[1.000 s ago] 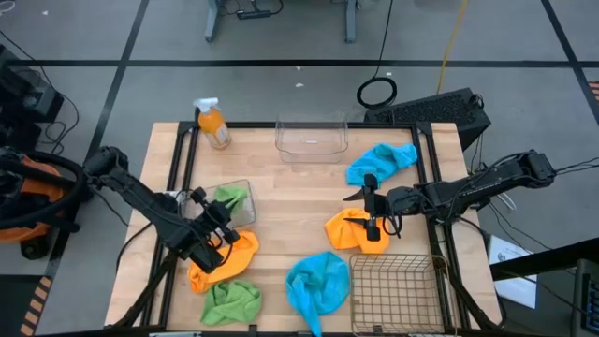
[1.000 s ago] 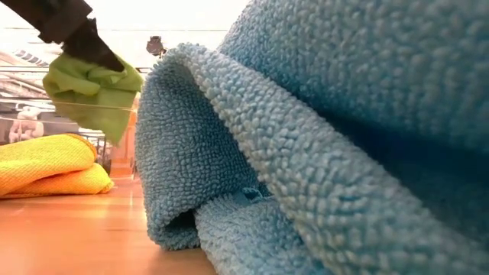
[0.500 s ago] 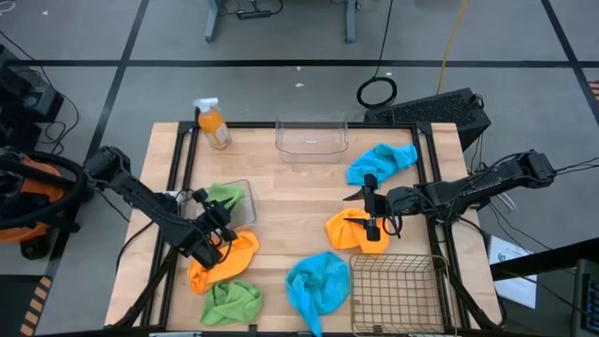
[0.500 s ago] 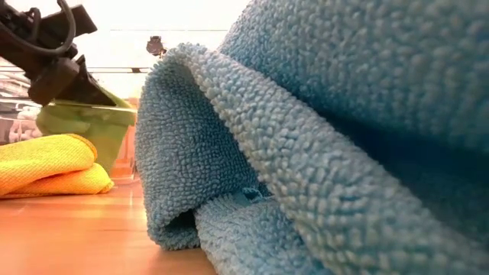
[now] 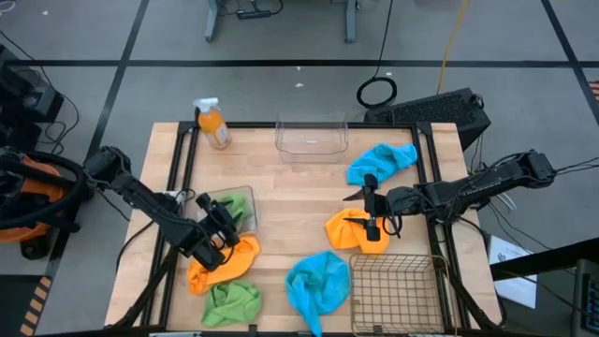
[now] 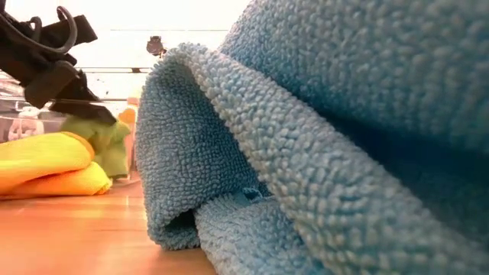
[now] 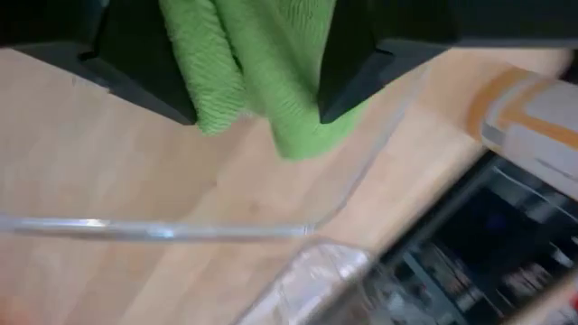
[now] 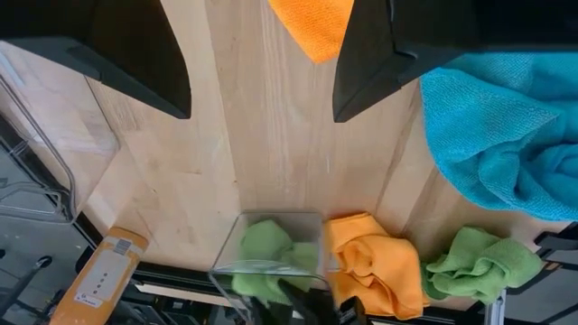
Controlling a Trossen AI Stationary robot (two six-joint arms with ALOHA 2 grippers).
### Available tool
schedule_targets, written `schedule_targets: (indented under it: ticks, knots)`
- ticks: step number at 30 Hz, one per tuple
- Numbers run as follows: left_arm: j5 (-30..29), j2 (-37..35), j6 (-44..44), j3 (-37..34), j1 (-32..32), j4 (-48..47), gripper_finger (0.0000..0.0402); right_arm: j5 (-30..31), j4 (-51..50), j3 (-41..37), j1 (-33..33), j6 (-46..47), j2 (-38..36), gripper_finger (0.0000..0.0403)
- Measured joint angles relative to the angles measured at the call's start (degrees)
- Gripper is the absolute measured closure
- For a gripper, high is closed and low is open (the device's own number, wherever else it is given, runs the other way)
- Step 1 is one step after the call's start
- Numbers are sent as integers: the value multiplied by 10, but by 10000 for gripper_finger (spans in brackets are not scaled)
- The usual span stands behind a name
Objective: Sort microfiber towel by color & place in baskets
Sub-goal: Put the top green microfiber towel into the bottom transparent bin
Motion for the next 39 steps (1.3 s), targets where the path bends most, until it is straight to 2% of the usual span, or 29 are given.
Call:
schedule_targets:
  ticks: [7, 16, 21, 24, 28, 32, 34, 39]
  knots:
    - [23, 0, 28, 19, -1, 0, 134, 0, 0, 0, 0, 0, 0, 145]
    - [23, 0, 159, 86, -1, -2, 150, 0, 0, 0, 0, 0, 0, 145]
    - [24, 0, 178, 97, 8, -26, 198, 0, 0, 0, 0, 0, 0, 145]
    - [51, 0, 177, 96, 26, -55, 247, 0, 0, 0, 0, 0, 0, 145]
    - [120, 0, 176, 86, 64, -73, 319, 0, 0, 0, 0, 0, 0, 145]
    - [135, 0, 182, 65, 99, -64, 385, 0, 0, 0, 0, -1, 0, 145]
    - [137, 0, 178, 61, 116, -59, 395, 0, 0, 0, 0, -1, 0, 145]
    - [152, 0, 213, 54, 148, -7, 385, 1, 0, 0, 0, -4, 0, 145]
